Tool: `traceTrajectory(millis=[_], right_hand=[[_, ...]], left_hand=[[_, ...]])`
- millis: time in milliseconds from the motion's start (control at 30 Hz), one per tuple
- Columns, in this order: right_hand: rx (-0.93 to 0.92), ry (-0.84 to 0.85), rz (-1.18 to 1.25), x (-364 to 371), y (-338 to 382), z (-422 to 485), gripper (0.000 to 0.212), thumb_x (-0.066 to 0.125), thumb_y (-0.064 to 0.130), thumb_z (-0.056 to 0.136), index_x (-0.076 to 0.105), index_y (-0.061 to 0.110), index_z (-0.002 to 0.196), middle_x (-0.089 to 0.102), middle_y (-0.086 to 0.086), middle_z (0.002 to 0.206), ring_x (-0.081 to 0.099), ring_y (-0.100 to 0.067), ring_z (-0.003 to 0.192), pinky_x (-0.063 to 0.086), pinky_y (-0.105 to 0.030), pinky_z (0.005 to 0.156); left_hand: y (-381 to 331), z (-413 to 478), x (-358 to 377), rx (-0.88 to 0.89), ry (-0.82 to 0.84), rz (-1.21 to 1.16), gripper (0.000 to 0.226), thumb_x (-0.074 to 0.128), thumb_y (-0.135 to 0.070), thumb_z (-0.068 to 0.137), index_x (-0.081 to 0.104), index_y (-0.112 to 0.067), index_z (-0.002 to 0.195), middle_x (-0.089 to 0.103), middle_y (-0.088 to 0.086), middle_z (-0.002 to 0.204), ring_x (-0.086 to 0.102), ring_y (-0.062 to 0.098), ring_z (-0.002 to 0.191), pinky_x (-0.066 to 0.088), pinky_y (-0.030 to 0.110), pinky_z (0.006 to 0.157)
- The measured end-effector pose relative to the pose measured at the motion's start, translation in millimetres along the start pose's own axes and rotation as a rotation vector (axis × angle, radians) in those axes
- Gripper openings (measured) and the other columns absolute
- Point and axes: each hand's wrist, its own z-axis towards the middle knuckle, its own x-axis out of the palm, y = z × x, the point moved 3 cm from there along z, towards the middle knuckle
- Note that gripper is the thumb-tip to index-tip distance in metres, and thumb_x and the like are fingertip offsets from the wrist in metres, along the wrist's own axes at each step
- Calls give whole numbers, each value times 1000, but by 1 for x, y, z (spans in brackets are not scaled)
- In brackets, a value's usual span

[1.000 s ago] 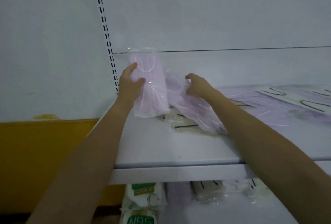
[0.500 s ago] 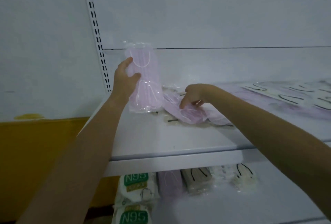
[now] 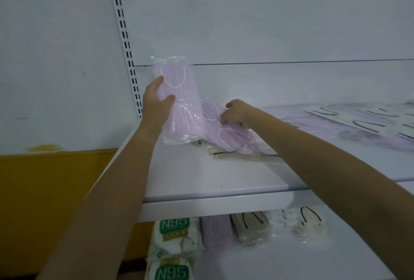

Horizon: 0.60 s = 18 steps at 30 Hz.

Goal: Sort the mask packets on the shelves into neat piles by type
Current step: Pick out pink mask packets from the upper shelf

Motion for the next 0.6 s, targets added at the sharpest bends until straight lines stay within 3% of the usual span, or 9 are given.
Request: traceTrajectory(millis=[67, 167, 200, 267, 333, 400, 467, 533, 600], right_hand=[[17, 17, 97, -7, 5, -3, 23, 58, 2, 82, 58, 8, 105, 50, -7, 87, 45, -18, 72, 37, -26, 61], [-88, -83, 498, -41, 17, -2, 41, 69, 2, 69, 57, 8, 107, 52, -8, 86, 49, -18, 68, 41, -25, 64], [-139, -99, 681, -60, 22, -4, 36, 69, 1, 62, 58, 9, 95, 53, -7, 80, 49, -17, 65, 42, -24, 61], [-225, -106, 927, -101, 25, -8, 20, 65, -2, 71, 53, 12, 80, 53, -5, 71, 52, -16, 61, 46, -21, 50], [-297, -84, 970, -147, 23, -15, 17, 52, -4, 86, 58, 11, 89, 63, -3, 74, 63, -15, 65, 53, -23, 54], [-391, 19, 883, -183, 15, -33, 29, 41, -6, 91, 65, 11, 92, 72, 1, 79, 69, -12, 74, 56, -26, 65], [-394, 169, 592, -197, 0, -49, 33, 34, -8, 92, 63, 6, 91, 73, 2, 78, 70, -10, 73, 55, -23, 66], [-279, 270, 206, -189, -25, -51, 24, 39, -10, 89, 60, 2, 89, 72, 0, 73, 69, -10, 67, 54, -20, 62], [-174, 325, -142, -165, -53, -43, 19, 52, -11, 84, 61, 5, 89, 70, -3, 82, 66, -14, 74, 50, -22, 65]], left_hand=[[2, 3, -3, -14, -33, -15, 55, 56, 4, 84, 44, -10, 135, 43, 4, 140, 41, 19, 130, 33, 34, 110], [3, 4, -6, -29, -79, -52, 55, 56, 3, 83, 45, -12, 135, 44, 4, 140, 43, 21, 129, 35, 37, 110], [3, 4, -6, -31, -83, -54, 55, 56, 3, 83, 45, -12, 135, 44, 3, 140, 43, 22, 129, 36, 39, 109], [2, 4, -4, -19, -76, -56, 55, 58, 2, 82, 47, -13, 134, 46, 3, 138, 46, 27, 127, 37, 43, 108], [-1, 2, 3, -3, -61, -64, 55, 58, 2, 82, 47, -14, 134, 47, 2, 137, 48, 24, 124, 42, 35, 104], [-5, -2, 13, 15, -42, -90, 54, 57, 3, 84, 46, -13, 134, 47, -1, 134, 50, 13, 115, 47, 13, 87], [-10, -7, 29, 36, -6, -90, 54, 57, 4, 84, 46, -12, 135, 47, -4, 129, 46, 6, 111, 44, 2, 75], [-14, -10, 49, 62, 54, -39, 55, 58, 4, 84, 45, -11, 135, 46, -4, 131, 45, 8, 118, 39, 1, 83], [-19, -15, 70, 95, 108, 29, 55, 58, 5, 84, 44, -9, 136, 45, 2, 138, 42, 13, 127, 32, 9, 96]])
